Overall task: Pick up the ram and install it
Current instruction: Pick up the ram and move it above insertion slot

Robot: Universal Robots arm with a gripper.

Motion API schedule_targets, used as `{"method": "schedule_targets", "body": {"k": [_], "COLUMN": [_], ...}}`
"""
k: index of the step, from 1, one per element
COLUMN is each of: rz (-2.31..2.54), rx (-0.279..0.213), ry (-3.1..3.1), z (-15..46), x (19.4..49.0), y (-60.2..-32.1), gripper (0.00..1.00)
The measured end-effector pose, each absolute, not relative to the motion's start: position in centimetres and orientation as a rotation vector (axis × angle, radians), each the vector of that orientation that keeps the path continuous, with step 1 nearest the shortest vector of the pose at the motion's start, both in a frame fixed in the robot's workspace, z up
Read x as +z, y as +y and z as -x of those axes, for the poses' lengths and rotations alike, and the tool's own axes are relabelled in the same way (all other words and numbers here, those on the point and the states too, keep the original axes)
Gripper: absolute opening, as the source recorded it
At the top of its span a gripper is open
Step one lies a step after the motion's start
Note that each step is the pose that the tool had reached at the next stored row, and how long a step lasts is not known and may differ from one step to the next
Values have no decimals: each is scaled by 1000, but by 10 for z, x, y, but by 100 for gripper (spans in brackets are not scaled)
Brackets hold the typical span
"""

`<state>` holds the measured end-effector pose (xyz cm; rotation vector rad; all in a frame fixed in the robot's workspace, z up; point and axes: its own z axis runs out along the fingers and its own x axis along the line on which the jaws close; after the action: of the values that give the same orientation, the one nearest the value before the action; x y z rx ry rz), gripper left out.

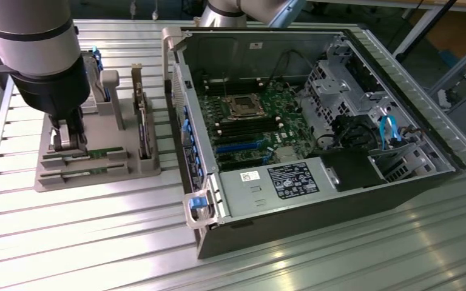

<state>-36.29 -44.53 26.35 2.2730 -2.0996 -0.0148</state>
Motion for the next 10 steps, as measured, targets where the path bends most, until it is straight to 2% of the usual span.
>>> {"method": "schedule_targets", "body": {"k": [10], "rz": [-2273], "rx": [-15], "ry": [-2100], "z": [363], "x": [256], "y": [-448], "gripper": [30]}}
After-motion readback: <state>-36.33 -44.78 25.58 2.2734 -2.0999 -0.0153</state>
